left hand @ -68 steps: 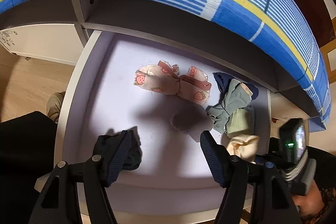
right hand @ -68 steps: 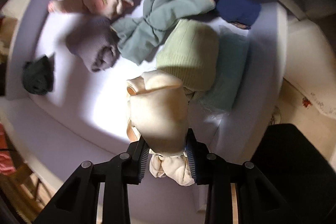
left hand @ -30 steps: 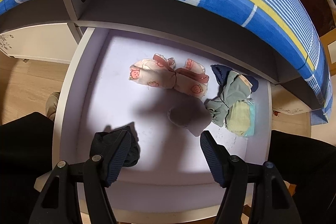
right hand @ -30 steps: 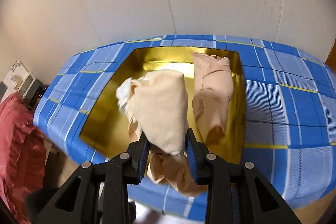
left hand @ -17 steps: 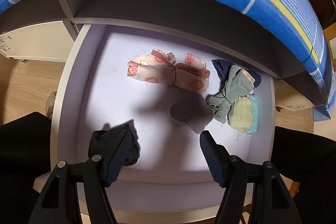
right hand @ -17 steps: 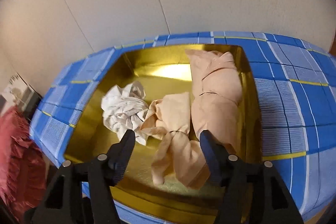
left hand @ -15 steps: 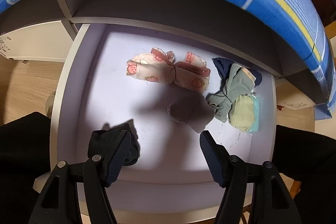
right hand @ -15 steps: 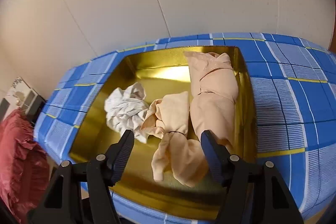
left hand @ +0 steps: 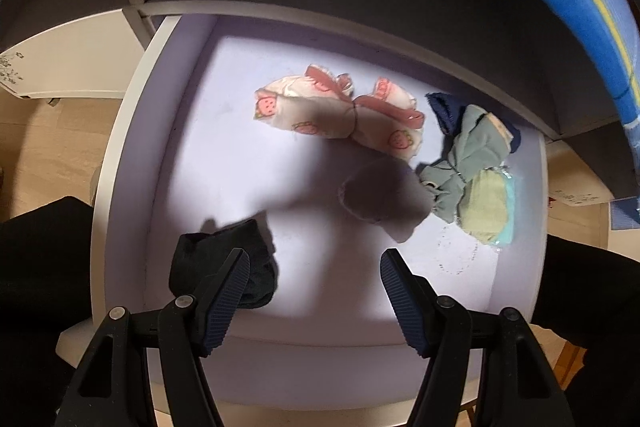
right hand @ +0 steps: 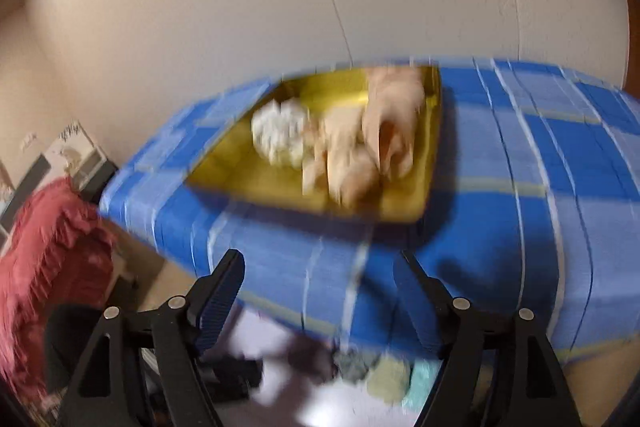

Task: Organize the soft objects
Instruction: 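Lower the left gripper toward the grey cloth while the right gripper returns to the drawer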

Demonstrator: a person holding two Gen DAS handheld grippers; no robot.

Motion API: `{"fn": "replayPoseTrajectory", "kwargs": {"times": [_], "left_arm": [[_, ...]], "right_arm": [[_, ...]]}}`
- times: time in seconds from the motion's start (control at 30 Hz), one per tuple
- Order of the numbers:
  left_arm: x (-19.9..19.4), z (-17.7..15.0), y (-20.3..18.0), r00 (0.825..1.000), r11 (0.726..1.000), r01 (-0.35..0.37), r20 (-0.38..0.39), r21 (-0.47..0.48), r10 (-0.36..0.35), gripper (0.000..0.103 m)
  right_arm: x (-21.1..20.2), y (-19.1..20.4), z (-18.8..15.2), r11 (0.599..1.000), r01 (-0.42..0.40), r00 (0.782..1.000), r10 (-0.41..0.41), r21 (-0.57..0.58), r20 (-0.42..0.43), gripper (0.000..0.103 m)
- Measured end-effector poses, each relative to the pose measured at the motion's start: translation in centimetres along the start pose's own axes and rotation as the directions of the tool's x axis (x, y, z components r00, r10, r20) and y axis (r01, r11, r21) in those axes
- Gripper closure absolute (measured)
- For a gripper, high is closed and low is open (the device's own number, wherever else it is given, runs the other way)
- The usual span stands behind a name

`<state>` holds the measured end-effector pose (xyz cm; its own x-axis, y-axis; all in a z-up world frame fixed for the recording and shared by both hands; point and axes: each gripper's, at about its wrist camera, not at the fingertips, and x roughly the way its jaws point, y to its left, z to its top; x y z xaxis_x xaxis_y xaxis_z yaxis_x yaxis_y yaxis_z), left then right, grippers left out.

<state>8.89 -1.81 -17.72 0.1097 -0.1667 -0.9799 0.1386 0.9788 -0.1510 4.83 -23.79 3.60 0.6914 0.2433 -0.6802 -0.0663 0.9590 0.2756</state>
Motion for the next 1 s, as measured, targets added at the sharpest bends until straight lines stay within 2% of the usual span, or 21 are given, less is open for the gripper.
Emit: {"fn": "replayPoseTrajectory", "kwargs": {"times": [0.1, 0.23, 0.3, 0.37, 0.43, 0.5, 0.57, 0.7, 0.87, 1.0], "left_arm": [[0.7, -0.1, -0.3, 1.0, 1.0, -0.012, -0.021, 0.011, 0.013, 0.034], [1.2, 0.1, -1.2, 1.0, 1.0, 0.015, -0.027, 0.019, -0.015, 0.034], [1.5, 0.6, -2.0, 0.999, 0.999, 0.033, -0.018, 0.027, -0.032, 0.034], [2.1, 1.1, -3.2, 0.999, 0.997, 0.038, -0.016, 0.064, -0.037, 0.033], [3.0, 1.4, -4.3, 1.0, 0.993, 0.017, -0.02, 0.115, -0.015, 0.033], [4.4, 1.8, -5.9, 0.999, 0.982, 0.001, -0.032, 0.19, 0.005, 0.033], [5.5, 2.0, -7.1, 0.999, 0.968, -0.018, -0.035, 0.251, 0.028, 0.033], [7.5, 2.3, -8.7, 0.996, 0.934, -0.064, -0.033, 0.351, 0.081, 0.033], [9.2, 3.3, -9.2, 0.995, 0.917, -0.072, -0.038, 0.393, 0.095, 0.024], [10.0, 4.1, -9.7, 0.994, 0.907, -0.081, -0.034, 0.413, 0.104, 0.02]], "right_arm": [[2.2, -0.1, -3.7, 0.998, 0.052, 0.992, -0.055, -0.034, -0.114, 0.025], [6.0, -1.5, -8.0, 0.991, 0.134, 0.947, -0.131, -0.011, -0.294, 0.025], [7.8, -2.4, -9.5, 0.985, 0.17, 0.907, -0.151, 0.013, -0.393, 0.025], [9.5, -3.3, -11.0, 0.977, 0.212, 0.853, -0.178, 0.015, -0.49, 0.025], [10.4, -4.2, -12.2, 0.971, 0.236, 0.822, -0.176, 0.042, -0.541, 0.025], [11.0, -5.2, -13.1, 0.967, 0.234, 0.801, -0.133, 0.102, -0.584, 0.025], [11.3, -6.1, -13.8, 0.959, 0.237, 0.787, -0.097, 0.154, -0.609, 0.024], [12.0, -6.3, -14.7, 0.957, 0.25, 0.763, -0.101, 0.147, -0.638, 0.023], [12.5, -6.4, -14.8, 0.957, 0.249, 0.752, -0.092, 0.151, -0.652, 0.023], [12.8, -6.5, -14.9, 0.955, 0.25, 0.75, -0.085, 0.162, -0.656, 0.023]]}}
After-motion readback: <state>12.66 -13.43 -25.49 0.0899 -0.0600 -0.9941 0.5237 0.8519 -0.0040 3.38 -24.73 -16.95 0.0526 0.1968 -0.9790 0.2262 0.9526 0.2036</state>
